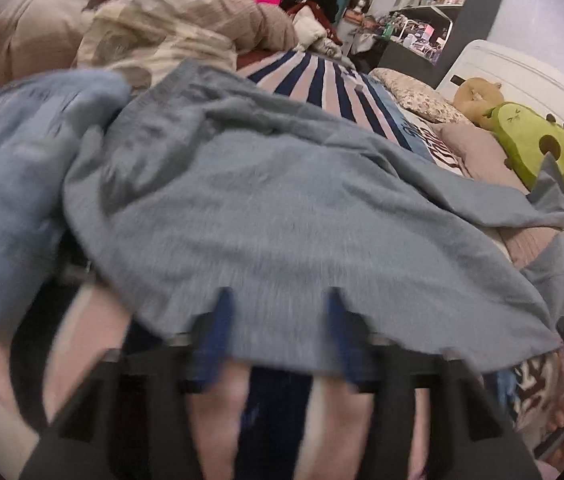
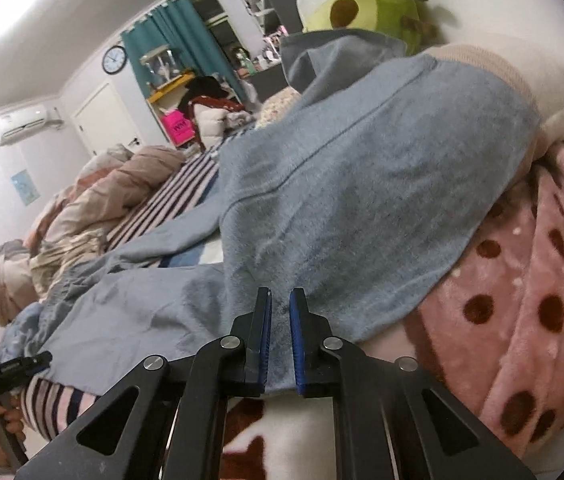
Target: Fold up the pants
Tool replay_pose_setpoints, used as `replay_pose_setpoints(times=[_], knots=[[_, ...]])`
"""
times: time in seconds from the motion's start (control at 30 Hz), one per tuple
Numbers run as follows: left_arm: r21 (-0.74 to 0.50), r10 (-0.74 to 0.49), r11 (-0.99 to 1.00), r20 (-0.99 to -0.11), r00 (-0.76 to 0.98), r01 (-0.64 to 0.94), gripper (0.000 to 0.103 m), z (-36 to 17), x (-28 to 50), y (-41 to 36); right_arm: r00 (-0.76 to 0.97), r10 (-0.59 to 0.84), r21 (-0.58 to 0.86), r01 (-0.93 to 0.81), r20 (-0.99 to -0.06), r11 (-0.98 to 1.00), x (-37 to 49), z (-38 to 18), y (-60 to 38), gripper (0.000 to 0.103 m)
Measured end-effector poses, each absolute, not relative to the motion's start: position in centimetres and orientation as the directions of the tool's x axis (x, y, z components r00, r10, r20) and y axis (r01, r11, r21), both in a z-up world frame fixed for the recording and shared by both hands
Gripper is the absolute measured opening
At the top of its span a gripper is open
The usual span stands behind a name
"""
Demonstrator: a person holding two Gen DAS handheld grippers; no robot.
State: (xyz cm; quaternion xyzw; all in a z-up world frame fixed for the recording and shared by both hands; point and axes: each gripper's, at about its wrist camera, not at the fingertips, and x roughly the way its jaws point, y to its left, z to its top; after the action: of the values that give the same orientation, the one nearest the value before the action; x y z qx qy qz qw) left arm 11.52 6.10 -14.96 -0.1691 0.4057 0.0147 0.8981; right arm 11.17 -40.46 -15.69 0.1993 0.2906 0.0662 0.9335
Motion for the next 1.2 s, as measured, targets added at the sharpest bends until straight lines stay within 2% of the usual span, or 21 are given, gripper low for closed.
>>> replay_pose_setpoints(times=[0.03,0.13,0.3,0.4,0.47,0.5,0.53,0.57,0.63,0.73,0.83,0.97,1.13,1.2], knots=[[-0.289,-0.107,0.942,-0.737,0.667,-0.168,0.072,-15.0,11.0,6.1,0.825,0.232,0.402,-0.006,-0.516,0.915,10.8,-15.6,-40.7,0.005],[-0.257,-0.085,0.949,-0.768,0.635,-0.184,0.075,-15.4,10.0,5.9,0.829,0.194,0.381,0.025,-0.525,0.924,10.0,-16.0,-41.7,0.005],[-0.308,-0.118,0.930,-0.765,0.633,-0.199,0.088,-16.2,10.6,6.1,0.812,0.218,0.424,0.039,-0.541,0.905,9.0,-16.3,-42.7,0.007],[-0.303,-0.101,0.930,-0.754,0.649,-0.207,0.088,-16.6,12.0,6.3,0.800,0.225,0.425,0.040,-0.556,0.904,8.5,-16.1,-42.7,0.009],[-0.333,-0.113,0.920,-0.731,0.673,-0.206,0.088,-16.8,12.8,7.1,0.793,0.246,0.453,0.042,-0.557,0.891,8.1,-16.0,-42.8,0.024],[-0.358,-0.124,0.911,-0.716,0.687,-0.208,0.087,-16.9,13.4,7.6,0.790,0.250,0.461,0.046,-0.560,0.886,8.0,-15.9,-42.8,0.039],[-0.367,-0.126,0.907,-0.705,0.698,-0.208,0.079,-17.0,13.8,7.9,0.784,0.245,0.459,0.056,-0.570,0.887,8.0,-16.0,-42.6,0.045],[-0.365,-0.118,0.907,-0.699,0.705,-0.211,0.072,-16.9,14.2,8.1,0.780,0.235,0.454,0.070,-0.580,0.888,8.0,-16.0,-42.4,0.045],[-0.339,-0.084,0.913,-0.699,0.710,-0.226,0.032,-16.9,14.9,8.6,0.771,0.230,0.465,0.095,-0.593,0.880,8.0,-16.5,-42.5,0.046],[-0.360,-0.118,0.915,-0.671,0.732,-0.184,0.008,-16.3,15.0,9.3,0.772,0.200,0.466,0.138,-0.604,0.874,8.2,-16.9,-42.4,0.045],[-0.330,-0.107,0.936,-0.600,0.793,-0.124,0.006,-14.2,13.5,9.3,0.775,0.161,0.448,0.171,-0.611,0.877,9.0,-16.9,-42.8,0.046],[-0.296,-0.061,0.947,-0.552,0.832,-0.127,0.004,-11.9,12.0,10.2,0.772,0.056,0.375,0.243,-0.633,0.895,11.0,-16.4,-44.1,0.047],[-0.269,-0.024,0.953,-0.524,0.851,-0.139,0.003,-10.1,10.7,11.1,0.752,-0.008,0.298,0.270,-0.659,0.916,13.3,-16.1,-44.9,0.068],[-0.266,-0.026,0.954,-0.531,0.847,-0.137,0.003,-10.2,10.6,11.0,0.757,-0.011,0.289,0.262,-0.653,0.921,13.7,-16.2,-45.0,0.069]])
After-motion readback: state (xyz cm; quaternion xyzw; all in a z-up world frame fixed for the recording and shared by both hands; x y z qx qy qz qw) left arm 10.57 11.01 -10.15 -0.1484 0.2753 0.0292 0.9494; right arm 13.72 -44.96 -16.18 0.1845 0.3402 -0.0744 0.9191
